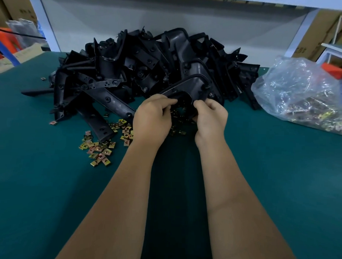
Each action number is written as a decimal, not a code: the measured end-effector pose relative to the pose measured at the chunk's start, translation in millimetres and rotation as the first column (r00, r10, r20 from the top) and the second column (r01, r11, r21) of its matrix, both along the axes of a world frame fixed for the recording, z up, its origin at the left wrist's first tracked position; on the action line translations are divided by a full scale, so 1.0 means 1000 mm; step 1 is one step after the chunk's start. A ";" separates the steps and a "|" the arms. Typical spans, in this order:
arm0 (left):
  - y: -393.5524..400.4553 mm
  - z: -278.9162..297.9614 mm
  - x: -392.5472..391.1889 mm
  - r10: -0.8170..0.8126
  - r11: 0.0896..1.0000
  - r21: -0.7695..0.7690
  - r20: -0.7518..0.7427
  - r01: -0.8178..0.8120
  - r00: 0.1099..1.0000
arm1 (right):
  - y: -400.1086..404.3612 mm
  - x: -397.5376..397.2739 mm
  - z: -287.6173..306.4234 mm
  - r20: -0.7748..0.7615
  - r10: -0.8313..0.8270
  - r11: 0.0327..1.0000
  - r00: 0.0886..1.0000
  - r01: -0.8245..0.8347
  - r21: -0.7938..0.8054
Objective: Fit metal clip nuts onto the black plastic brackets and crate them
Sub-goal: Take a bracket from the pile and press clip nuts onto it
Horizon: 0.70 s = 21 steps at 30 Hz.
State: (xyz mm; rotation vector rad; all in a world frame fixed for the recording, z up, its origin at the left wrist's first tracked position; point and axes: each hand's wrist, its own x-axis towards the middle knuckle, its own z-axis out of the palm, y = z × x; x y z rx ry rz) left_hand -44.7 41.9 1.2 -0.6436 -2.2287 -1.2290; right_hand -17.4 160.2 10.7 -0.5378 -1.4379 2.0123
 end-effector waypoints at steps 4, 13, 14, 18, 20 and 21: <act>0.003 0.000 0.000 0.062 0.997 -0.040 -0.123 -0.068 0.990 | -0.004 0.000 0.005 -0.055 -0.046 0.999 0.997 0.045 -0.021; -0.008 0.000 -0.005 0.180 0.983 -0.055 0.169 -0.173 0.969 | 0.017 0.004 0.011 -0.040 -0.446 0.871 0.894 0.423 -0.249; -0.009 0.002 -0.004 0.182 0.983 -0.022 0.193 -0.181 0.964 | 0.022 0.005 0.010 -0.053 -0.491 0.834 0.869 0.452 -0.316; -0.005 0.009 0.000 0.134 0.961 0.188 0.318 -0.201 0.939 | 0.030 0.011 0.011 -0.106 -0.600 0.727 0.793 0.484 -0.486; -0.004 0.013 0.001 0.074 0.927 0.323 0.342 -0.191 0.937 | 0.030 0.014 0.014 -0.098 -0.608 0.699 0.788 0.472 -0.537; -0.005 0.014 0.000 0.049 0.897 0.394 0.358 -0.199 0.933 | 0.030 0.015 0.015 -0.085 -0.605 0.683 0.792 0.461 -0.567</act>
